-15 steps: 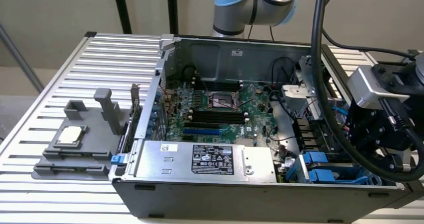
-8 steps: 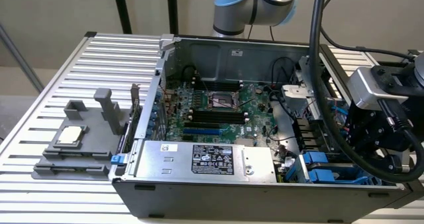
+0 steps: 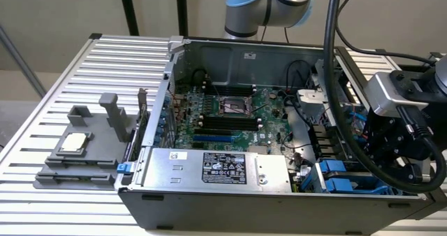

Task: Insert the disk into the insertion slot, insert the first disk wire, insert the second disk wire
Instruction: 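Insert the first disk wire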

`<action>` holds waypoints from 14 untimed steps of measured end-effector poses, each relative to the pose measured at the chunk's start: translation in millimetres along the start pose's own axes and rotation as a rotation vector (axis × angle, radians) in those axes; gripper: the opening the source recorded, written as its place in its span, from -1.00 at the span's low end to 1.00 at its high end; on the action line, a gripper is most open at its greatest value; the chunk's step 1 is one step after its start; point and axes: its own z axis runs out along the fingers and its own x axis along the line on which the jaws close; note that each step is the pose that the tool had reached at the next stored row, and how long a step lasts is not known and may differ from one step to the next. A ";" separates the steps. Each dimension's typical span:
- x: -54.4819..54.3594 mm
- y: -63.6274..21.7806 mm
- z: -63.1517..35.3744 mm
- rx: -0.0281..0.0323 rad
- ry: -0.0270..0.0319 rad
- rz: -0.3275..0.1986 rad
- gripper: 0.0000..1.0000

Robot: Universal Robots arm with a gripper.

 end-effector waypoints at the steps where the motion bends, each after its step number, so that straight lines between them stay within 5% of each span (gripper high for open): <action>1: -0.1 -0.3 0.2 0.0000 -0.0001 0.000 -0.67; 11: -0.8 -1.8 1.0 0.0010 0.0013 0.003 -0.67; 14: -1.1 -1.6 -2.6 0.0004 0.0018 0.003 -0.51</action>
